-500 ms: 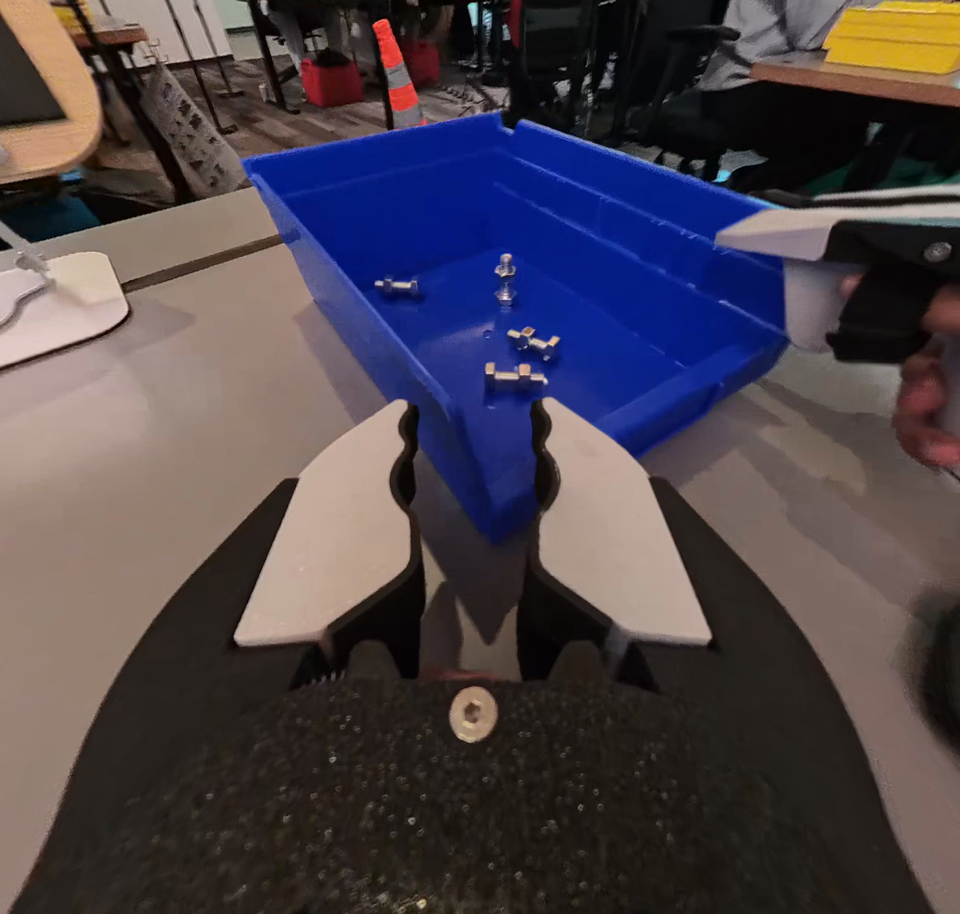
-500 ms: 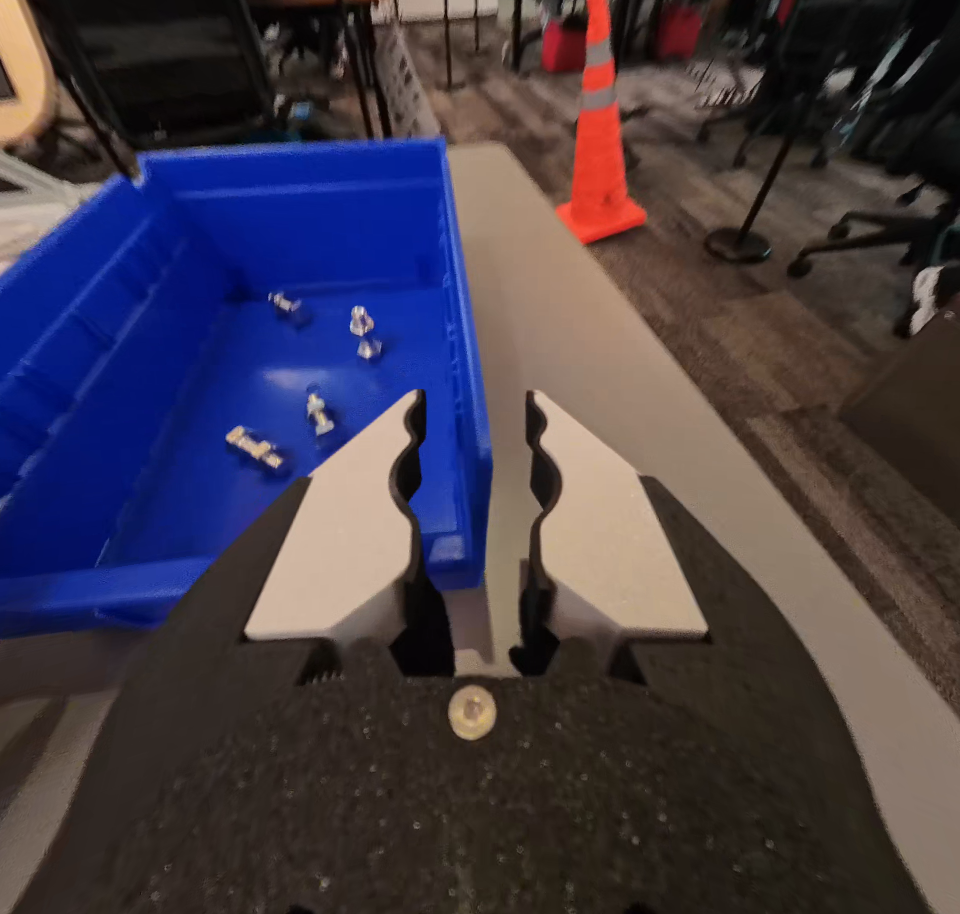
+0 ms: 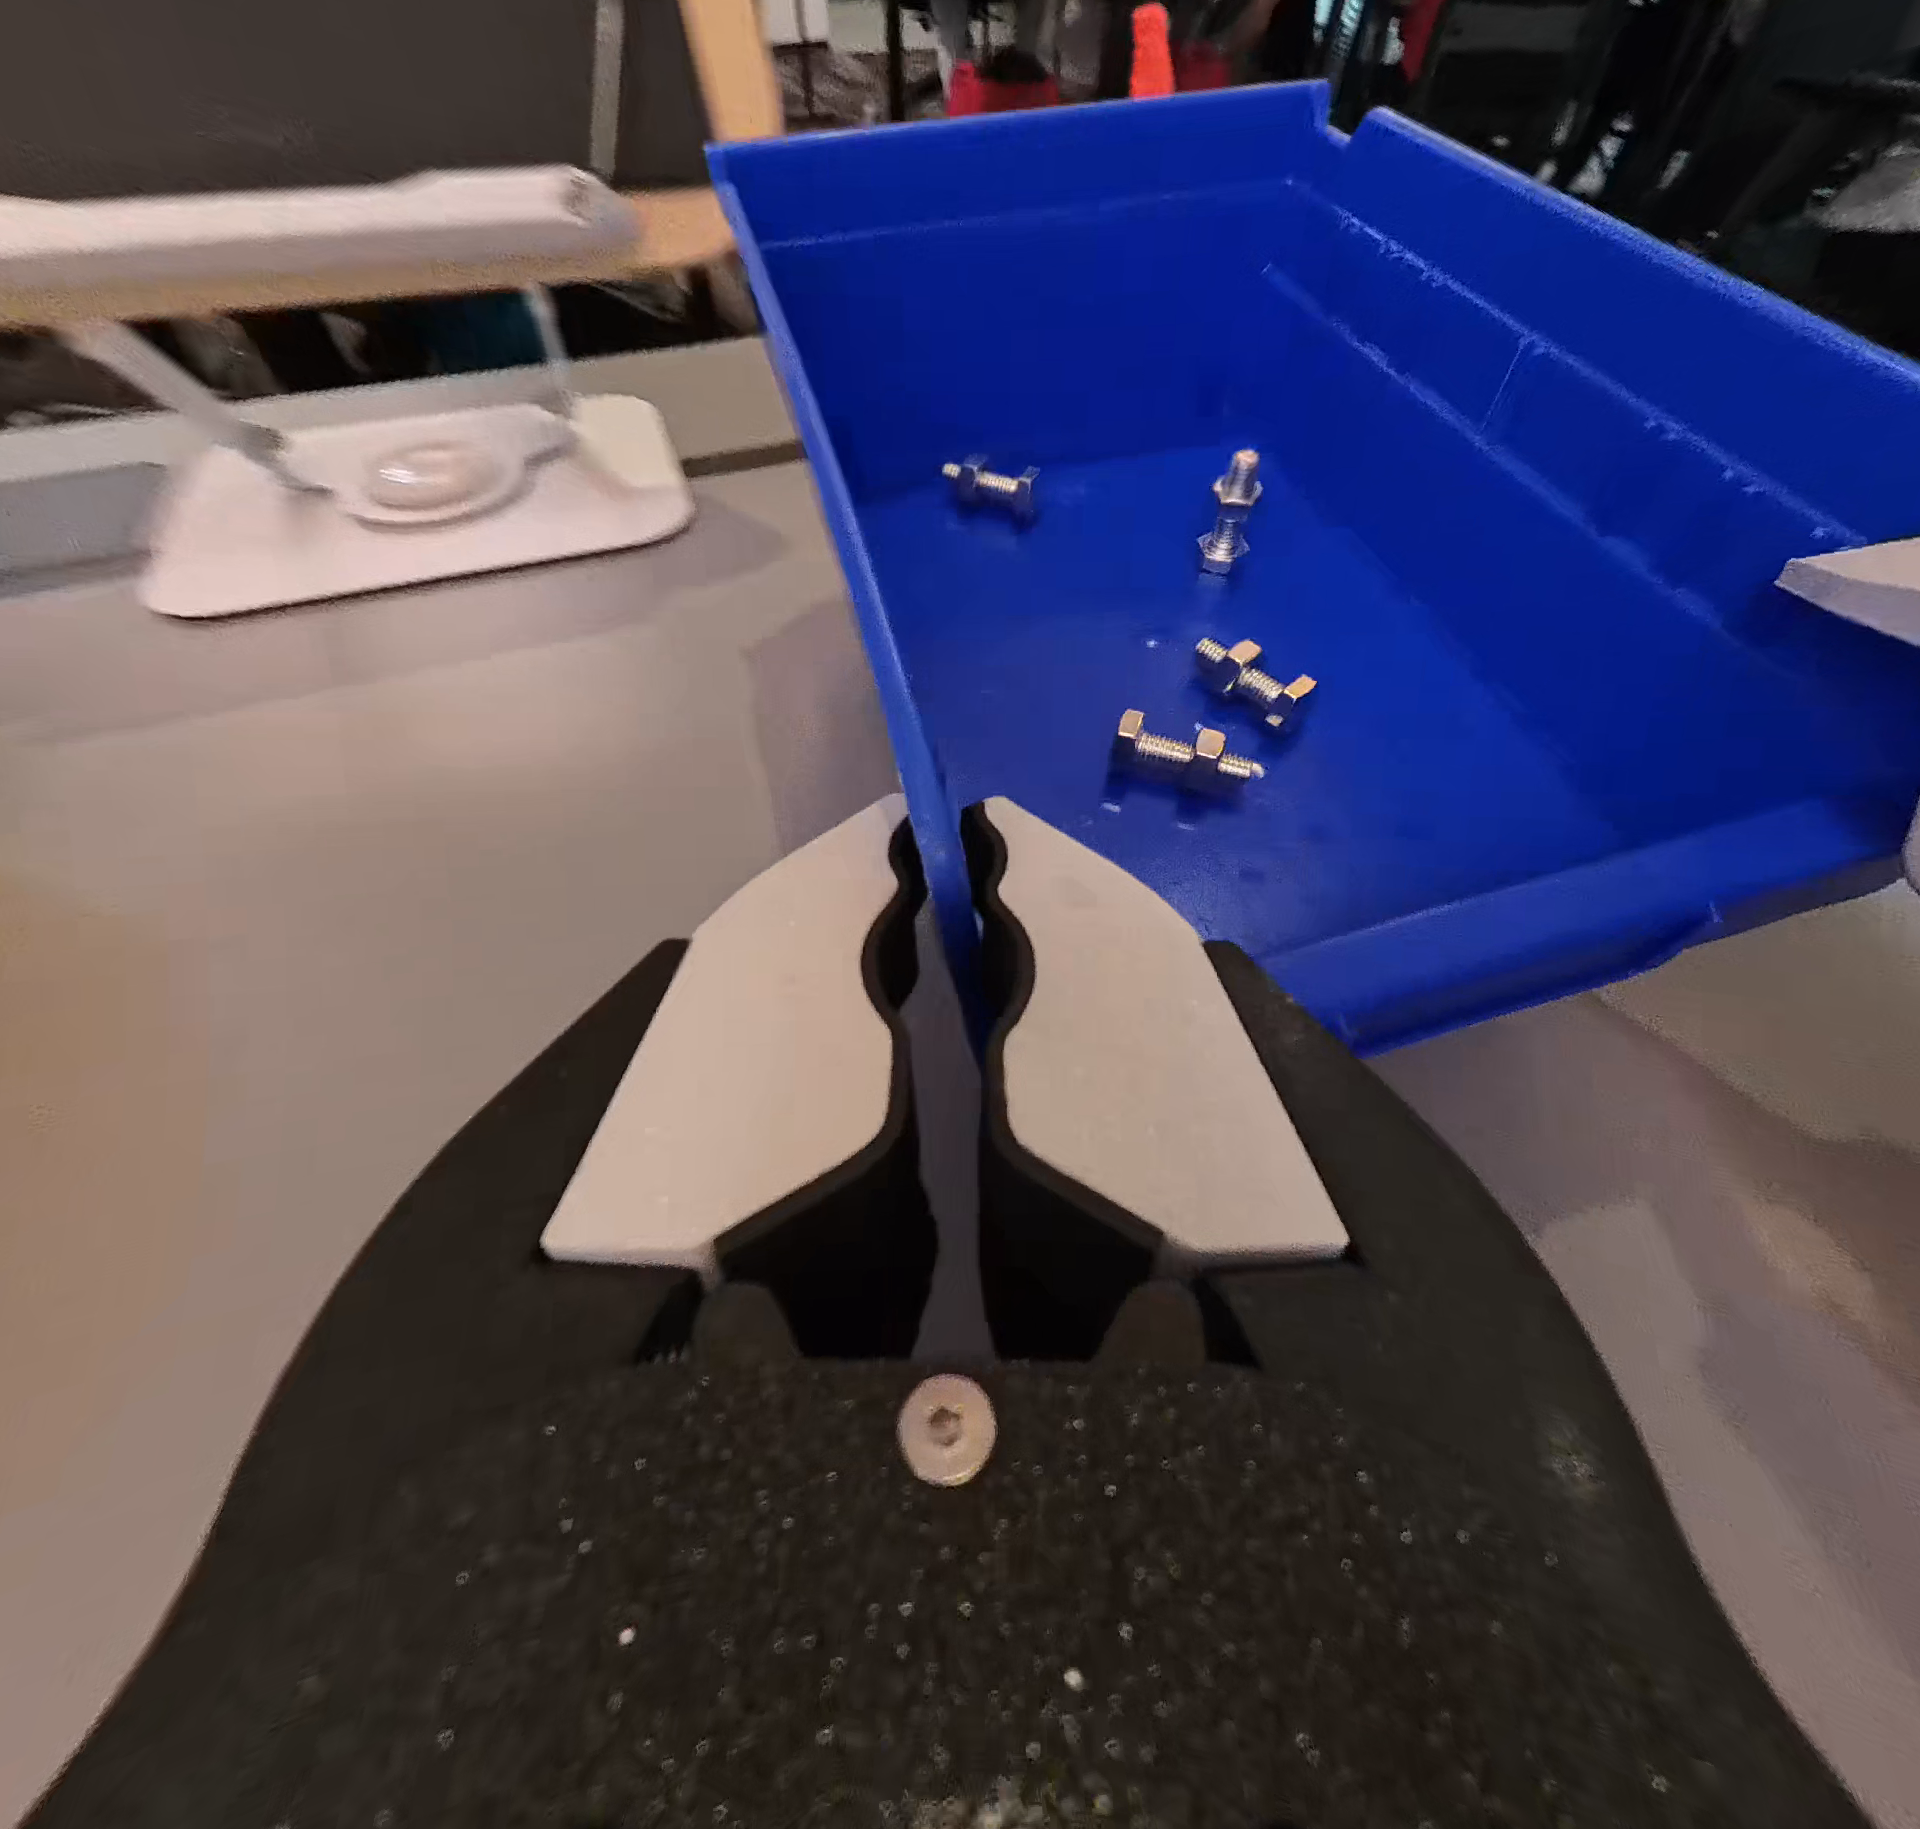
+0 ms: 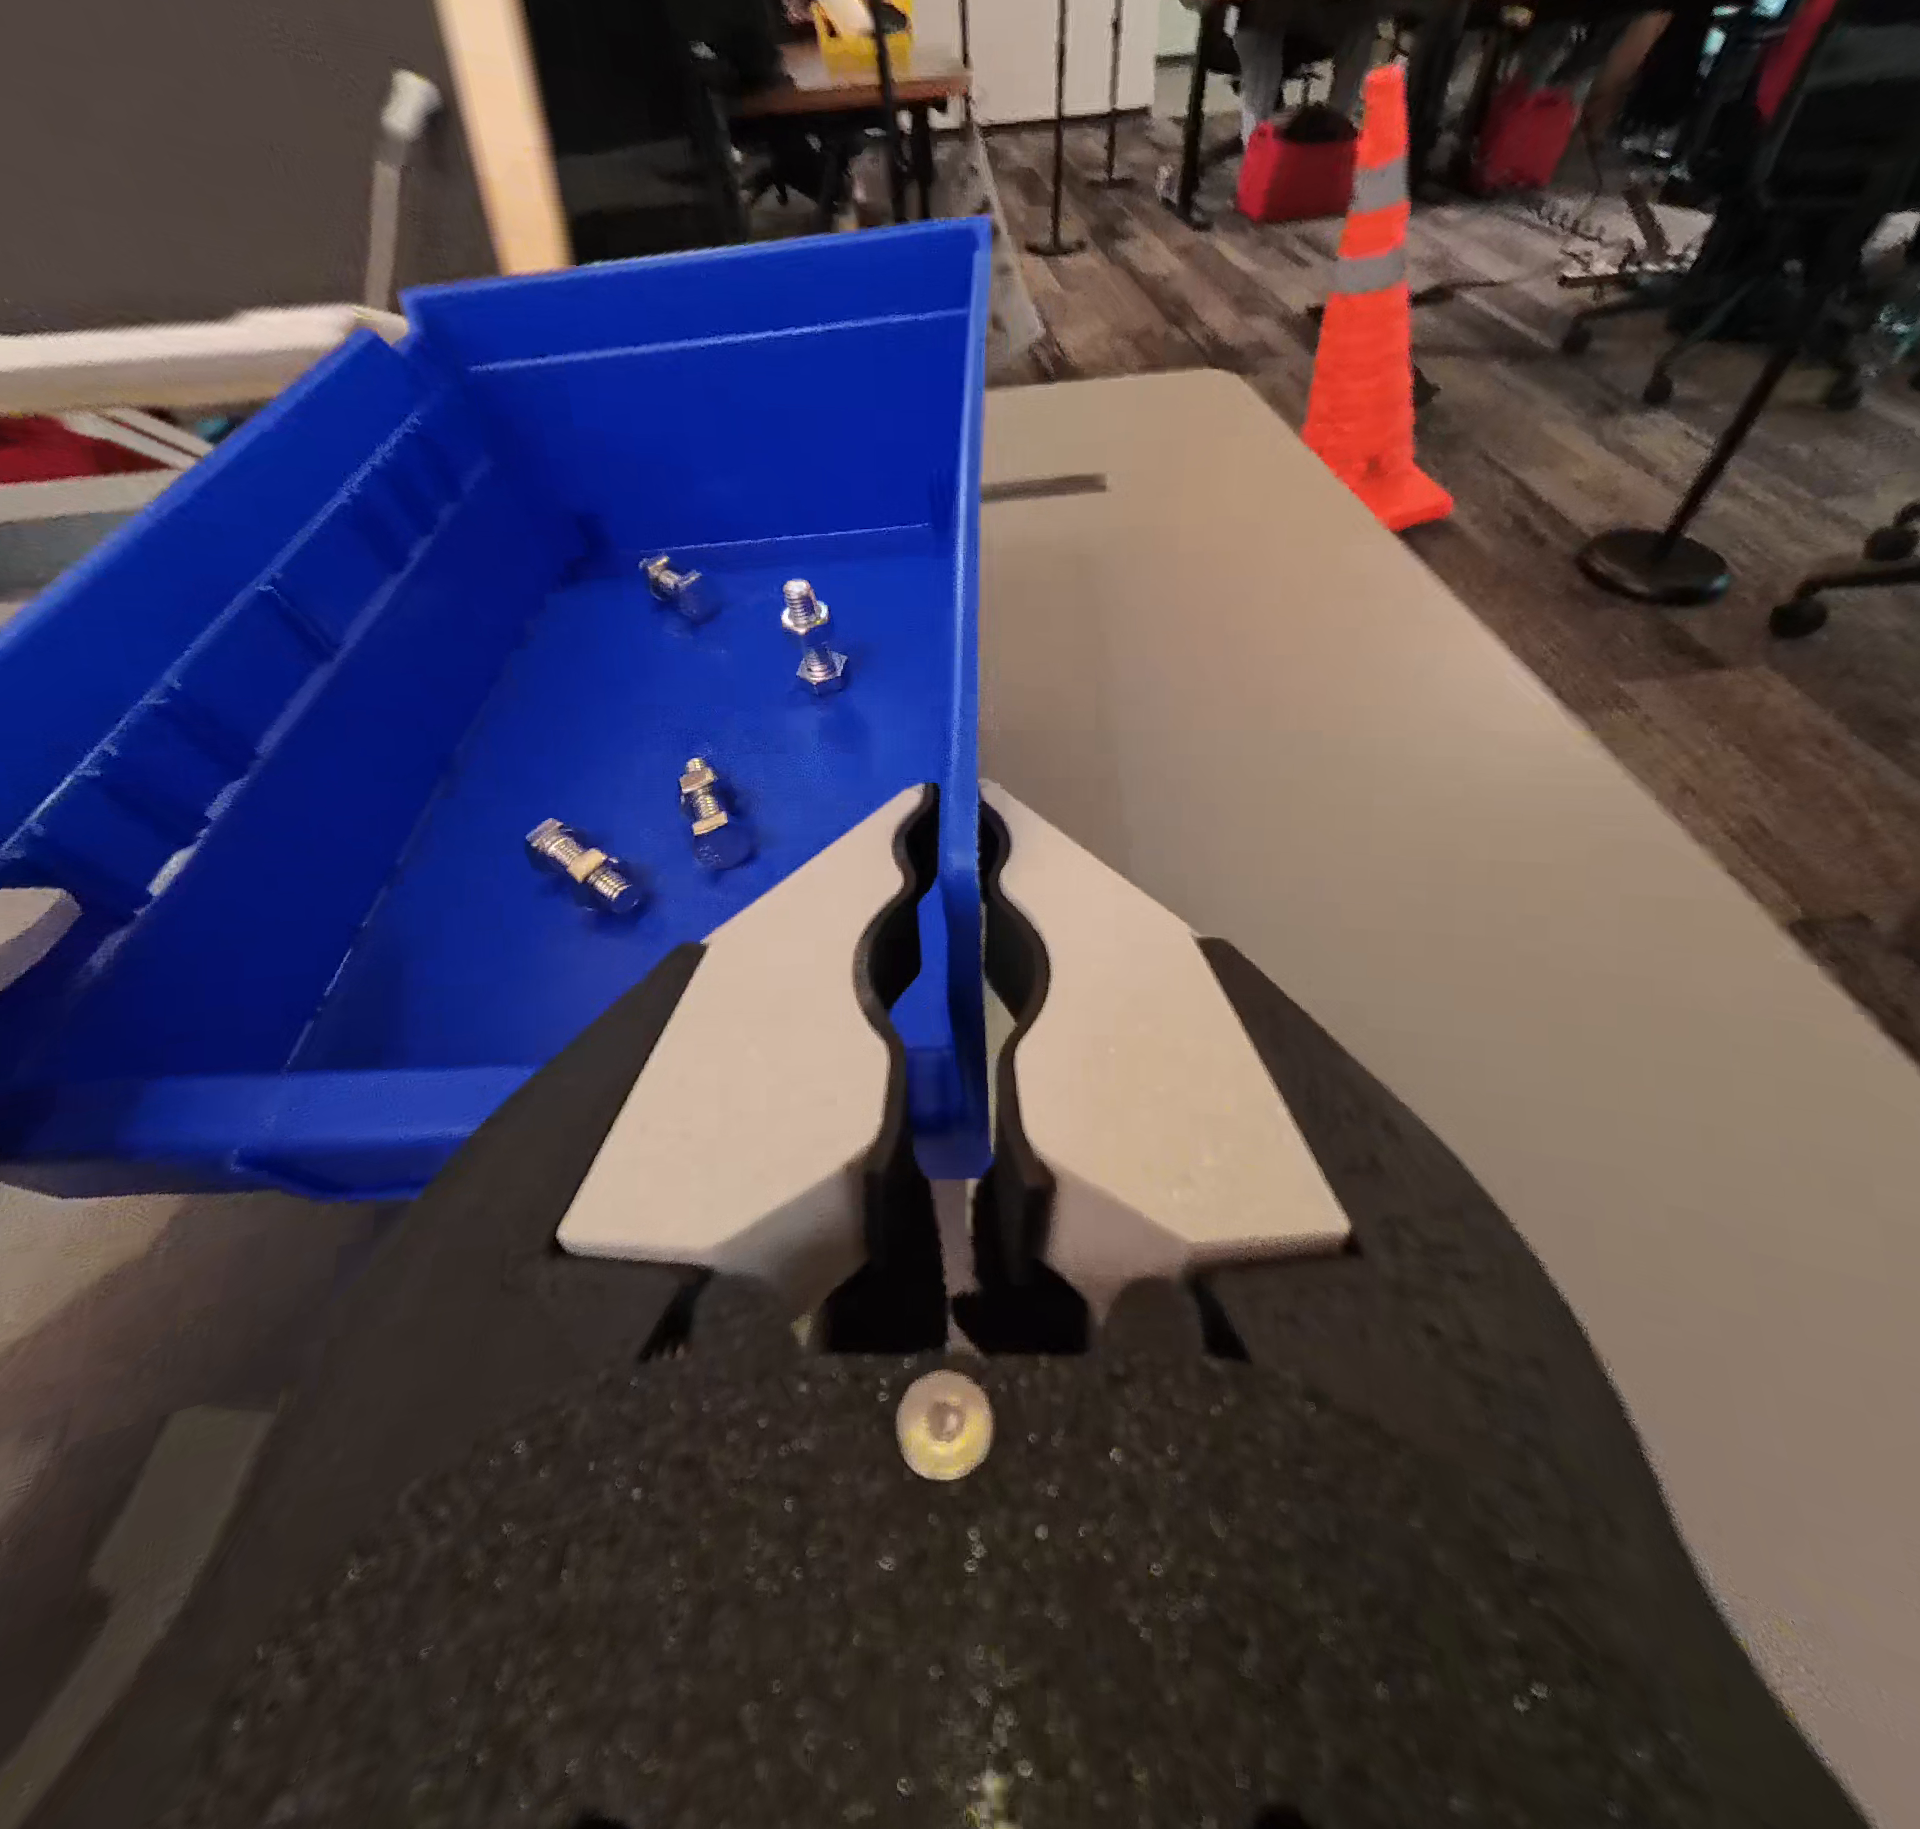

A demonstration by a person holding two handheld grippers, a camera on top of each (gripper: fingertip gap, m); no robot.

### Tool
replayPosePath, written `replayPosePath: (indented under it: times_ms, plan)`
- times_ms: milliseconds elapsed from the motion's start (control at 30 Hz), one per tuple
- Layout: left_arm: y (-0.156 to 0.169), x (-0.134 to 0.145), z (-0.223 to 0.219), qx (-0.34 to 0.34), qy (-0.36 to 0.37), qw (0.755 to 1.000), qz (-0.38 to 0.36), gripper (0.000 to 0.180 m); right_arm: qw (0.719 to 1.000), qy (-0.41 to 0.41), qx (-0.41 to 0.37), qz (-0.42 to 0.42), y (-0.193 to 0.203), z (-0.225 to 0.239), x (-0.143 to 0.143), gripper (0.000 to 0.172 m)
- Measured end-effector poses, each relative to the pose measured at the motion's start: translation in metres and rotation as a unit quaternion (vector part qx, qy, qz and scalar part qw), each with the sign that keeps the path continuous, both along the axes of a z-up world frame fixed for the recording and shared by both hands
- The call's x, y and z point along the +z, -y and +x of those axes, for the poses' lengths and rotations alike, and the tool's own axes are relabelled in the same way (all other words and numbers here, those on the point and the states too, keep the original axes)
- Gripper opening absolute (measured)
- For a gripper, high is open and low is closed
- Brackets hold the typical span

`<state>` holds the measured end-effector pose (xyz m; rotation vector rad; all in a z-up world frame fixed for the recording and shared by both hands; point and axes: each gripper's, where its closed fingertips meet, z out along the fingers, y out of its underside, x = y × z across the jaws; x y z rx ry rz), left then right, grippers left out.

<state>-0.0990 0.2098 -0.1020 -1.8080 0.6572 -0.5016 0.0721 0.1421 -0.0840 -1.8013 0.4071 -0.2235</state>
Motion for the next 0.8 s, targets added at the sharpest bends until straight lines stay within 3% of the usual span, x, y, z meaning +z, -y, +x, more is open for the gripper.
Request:
replayPosePath:
  times_ms: [33,200,367,533,633,733,800]
  plan:
    - [-0.003,0.006,-0.018,0.010,-0.002,1.000,0.008,0.006,1.000,-0.007,0.012,0.007,-0.007,-0.016,0.003,0.004]
    - [-0.020,0.020,-0.112,0.069,-0.029,0.997,0.025,0.007,0.996,-0.030,0.081,0.014,-0.049,-0.104,0.003,0.004]
    - [-0.035,0.002,-0.177,0.115,-0.036,0.993,0.004,0.007,0.992,-0.032,0.118,-0.011,-0.080,-0.163,-0.017,0.004]
    - [-0.044,-0.028,-0.194,0.108,-0.037,0.993,-0.018,0.008,0.991,-0.029,0.128,-0.026,-0.083,-0.177,-0.044,0.005]
    - [-0.043,-0.029,-0.192,0.092,-0.043,0.994,-0.031,0.013,0.987,-0.013,0.156,-0.023,-0.080,-0.186,-0.041,0.023]
    - [-0.025,-0.013,-0.190,0.064,-0.002,0.997,-0.047,0.038,0.981,-0.002,0.194,0.002,-0.071,-0.192,-0.024,0.032]
    - [-0.006,0.008,-0.199,0.037,0.025,0.998,-0.035,0.042,0.977,0.032,0.211,0.025,-0.060,-0.190,-0.009,0.032]
